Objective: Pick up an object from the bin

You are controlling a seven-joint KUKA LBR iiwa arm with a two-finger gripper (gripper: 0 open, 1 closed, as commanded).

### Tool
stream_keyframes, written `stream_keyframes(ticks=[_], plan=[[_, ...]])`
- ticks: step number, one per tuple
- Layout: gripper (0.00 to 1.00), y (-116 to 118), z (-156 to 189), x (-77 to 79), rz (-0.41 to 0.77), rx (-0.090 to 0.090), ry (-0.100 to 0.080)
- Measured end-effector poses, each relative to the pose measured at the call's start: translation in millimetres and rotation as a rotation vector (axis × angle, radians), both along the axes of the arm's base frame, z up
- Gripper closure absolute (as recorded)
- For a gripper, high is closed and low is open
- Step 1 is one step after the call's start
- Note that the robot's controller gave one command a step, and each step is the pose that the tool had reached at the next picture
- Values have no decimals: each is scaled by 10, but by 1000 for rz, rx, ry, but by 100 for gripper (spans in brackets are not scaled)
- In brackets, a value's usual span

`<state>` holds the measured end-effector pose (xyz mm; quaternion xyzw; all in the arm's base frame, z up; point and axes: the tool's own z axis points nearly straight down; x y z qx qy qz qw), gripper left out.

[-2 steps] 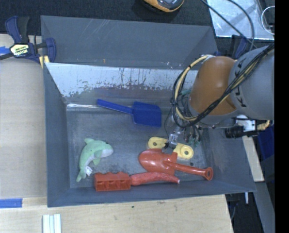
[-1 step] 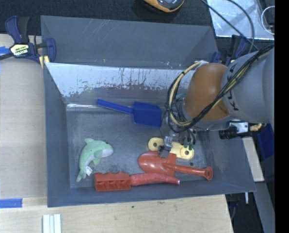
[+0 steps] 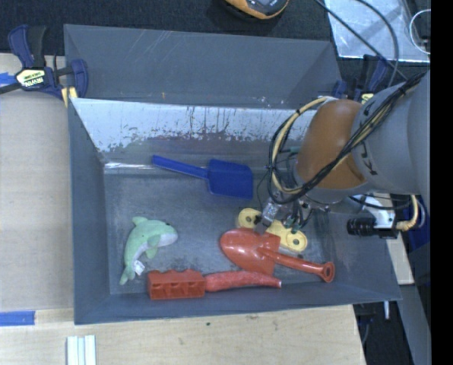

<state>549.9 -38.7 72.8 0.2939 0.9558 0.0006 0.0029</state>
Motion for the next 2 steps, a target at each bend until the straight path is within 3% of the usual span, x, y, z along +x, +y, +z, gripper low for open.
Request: stream_keyframes(ticks=[2], plan=[[100, 0, 15, -1, 1, 0, -1]])
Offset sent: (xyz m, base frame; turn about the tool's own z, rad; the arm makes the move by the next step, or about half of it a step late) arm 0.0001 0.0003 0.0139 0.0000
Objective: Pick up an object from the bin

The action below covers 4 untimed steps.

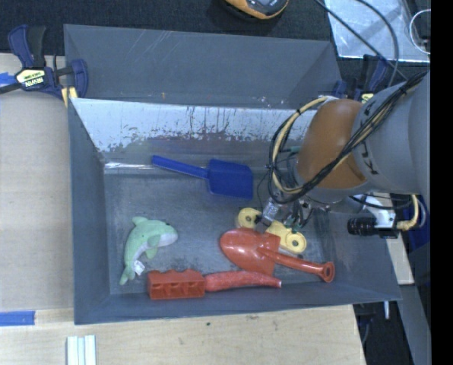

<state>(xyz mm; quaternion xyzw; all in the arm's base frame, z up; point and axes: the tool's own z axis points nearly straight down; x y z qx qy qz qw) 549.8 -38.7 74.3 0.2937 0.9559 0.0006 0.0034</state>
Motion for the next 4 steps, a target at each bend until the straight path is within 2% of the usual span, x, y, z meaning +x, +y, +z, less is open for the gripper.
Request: stream_keyframes(ticks=[2, 4], plan=[[100, -3, 103, -16, 1, 0, 5], [100, -8, 334, -2, 2, -1, -1]])
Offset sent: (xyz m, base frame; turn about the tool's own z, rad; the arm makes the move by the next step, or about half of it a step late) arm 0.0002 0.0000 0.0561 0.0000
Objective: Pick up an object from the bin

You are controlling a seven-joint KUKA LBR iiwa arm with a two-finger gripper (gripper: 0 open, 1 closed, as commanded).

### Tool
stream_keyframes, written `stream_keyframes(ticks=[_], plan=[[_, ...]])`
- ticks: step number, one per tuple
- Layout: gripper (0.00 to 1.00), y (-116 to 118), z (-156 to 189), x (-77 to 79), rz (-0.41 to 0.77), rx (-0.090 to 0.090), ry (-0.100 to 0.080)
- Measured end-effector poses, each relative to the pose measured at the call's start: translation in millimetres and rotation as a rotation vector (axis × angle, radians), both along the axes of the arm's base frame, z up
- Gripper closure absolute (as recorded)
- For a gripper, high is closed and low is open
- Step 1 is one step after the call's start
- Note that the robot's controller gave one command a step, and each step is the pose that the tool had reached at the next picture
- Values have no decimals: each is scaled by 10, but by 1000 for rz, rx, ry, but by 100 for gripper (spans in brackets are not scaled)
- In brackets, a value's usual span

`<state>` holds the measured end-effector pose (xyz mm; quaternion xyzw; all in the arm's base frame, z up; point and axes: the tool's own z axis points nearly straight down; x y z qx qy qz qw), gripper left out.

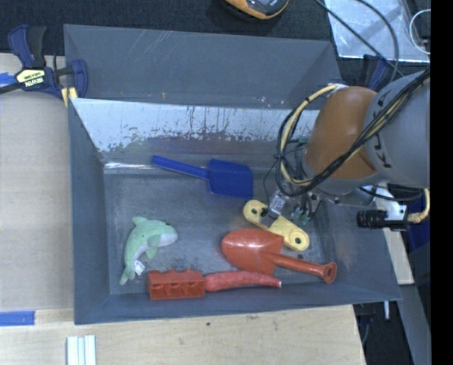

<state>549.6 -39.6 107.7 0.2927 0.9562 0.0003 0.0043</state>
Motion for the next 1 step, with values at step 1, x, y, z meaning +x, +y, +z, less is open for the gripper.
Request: stream_keyframes(ticks=[1], plan=[[100, 0, 112, -13, 1, 1, 5]])
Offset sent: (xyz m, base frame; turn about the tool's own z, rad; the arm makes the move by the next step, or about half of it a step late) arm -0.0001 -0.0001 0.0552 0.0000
